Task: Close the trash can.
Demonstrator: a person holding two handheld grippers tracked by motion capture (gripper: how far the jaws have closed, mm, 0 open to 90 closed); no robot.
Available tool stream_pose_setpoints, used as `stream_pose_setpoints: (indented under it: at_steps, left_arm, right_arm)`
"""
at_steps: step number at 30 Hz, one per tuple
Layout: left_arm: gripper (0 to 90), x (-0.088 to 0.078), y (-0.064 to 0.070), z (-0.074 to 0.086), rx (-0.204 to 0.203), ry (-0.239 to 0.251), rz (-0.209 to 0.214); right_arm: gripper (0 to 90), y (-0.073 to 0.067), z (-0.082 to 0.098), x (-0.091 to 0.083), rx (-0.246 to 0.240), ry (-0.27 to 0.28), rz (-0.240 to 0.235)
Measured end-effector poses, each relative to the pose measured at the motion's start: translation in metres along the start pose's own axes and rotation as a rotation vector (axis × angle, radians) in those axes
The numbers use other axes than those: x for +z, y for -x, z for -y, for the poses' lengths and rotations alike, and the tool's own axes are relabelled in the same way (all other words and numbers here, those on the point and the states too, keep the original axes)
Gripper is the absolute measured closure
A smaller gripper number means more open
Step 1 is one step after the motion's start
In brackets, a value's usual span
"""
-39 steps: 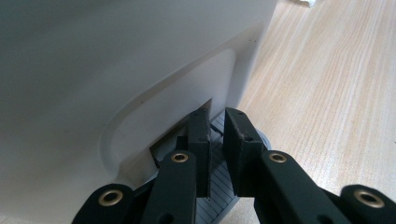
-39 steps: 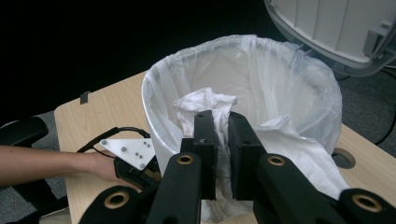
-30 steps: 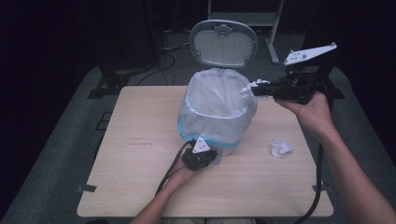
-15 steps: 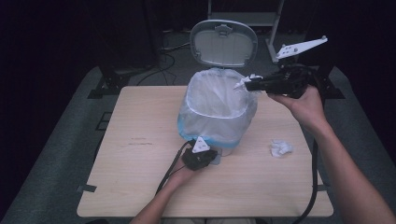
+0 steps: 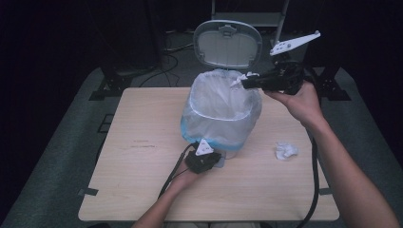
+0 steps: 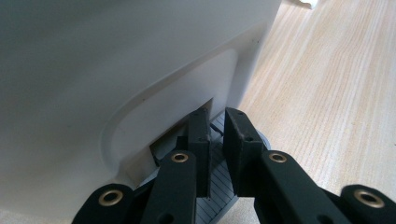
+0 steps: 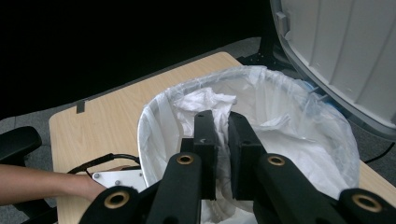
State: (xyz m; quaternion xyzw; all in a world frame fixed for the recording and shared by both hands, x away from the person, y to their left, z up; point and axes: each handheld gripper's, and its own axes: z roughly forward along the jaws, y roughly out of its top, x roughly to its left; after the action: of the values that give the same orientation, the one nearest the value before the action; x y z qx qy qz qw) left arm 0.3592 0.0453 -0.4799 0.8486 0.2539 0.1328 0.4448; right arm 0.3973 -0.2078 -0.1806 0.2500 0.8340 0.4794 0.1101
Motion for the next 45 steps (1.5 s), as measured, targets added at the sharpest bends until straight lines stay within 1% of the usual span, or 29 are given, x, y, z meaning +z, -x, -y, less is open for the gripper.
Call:
stream_pose_setpoints:
  at_steps: [3, 7, 18, 20, 21, 22, 24, 25, 26, 29, 36, 42, 45]
  left_arm:
    - [81.3, 0.0, 0.0, 0.0, 0.0, 0.0, 0.0]
    - [81.3, 0.0, 0.0, 0.0, -0.003, 0.001, 0.0]
    - [81.3, 0.0, 0.0, 0.0, -0.003, 0.001, 0.0]
    - [81.3, 0.0, 0.0, 0.0, -0.003, 0.0, 0.0]
    - [81.3, 0.0, 0.0, 0.0, -0.003, 0.0, 0.0]
    - [81.3, 0.0, 0.0, 0.0, -0.003, 0.0, 0.0]
    - [81.3, 0.0, 0.0, 0.0, -0.004, 0.001, 0.0]
    - [81.3, 0.0, 0.0, 0.0, -0.004, 0.001, 0.0]
    - [81.3, 0.0, 0.0, 0.0, -0.004, 0.001, 0.0]
    - [81.3, 0.0, 0.0, 0.0, -0.005, 0.0, 0.0]
    - [81.3, 0.0, 0.0, 0.0, -0.004, 0.0, 0.0]
    - [81.3, 0.0, 0.0, 0.0, -0.005, 0.0, 0.0]
    - [81.3, 0.0, 0.0, 0.0, -0.005, 0.0, 0.0]
  right_arm:
    - [82.8, -0.001, -0.002, 0.003, -0.003, -0.004, -0.001]
    - [82.8, 0.0, -0.006, 0.012, -0.004, -0.016, -0.006]
    - [82.7, 0.002, -0.014, 0.034, -0.01, -0.03, -0.021]
    - [82.5, 0.001, -0.014, 0.036, -0.01, -0.032, -0.022]
    - [81.1, 0.001, -0.016, 0.04, -0.006, -0.033, -0.029]
    - [79.6, 0.002, -0.016, 0.042, -0.009, -0.033, -0.028]
    - [72.7, 0.002, -0.018, 0.047, -0.001, -0.041, -0.023]
    - [72.7, 0.002, -0.018, 0.047, -0.001, -0.041, -0.023]
    - [66.5, 0.002, -0.019, 0.052, 0.001, -0.048, -0.02]
    - [64.1, 0.001, -0.019, 0.056, 0.002, -0.057, -0.015]
    - [64.5, 0.002, -0.015, 0.053, 0.0, -0.064, -0.014]
    - [64.8, 0.004, -0.008, 0.042, 0.004, -0.06, -0.006]
    - [64.2, 0.005, 0.0, 0.033, 0.006, -0.054, -0.001]
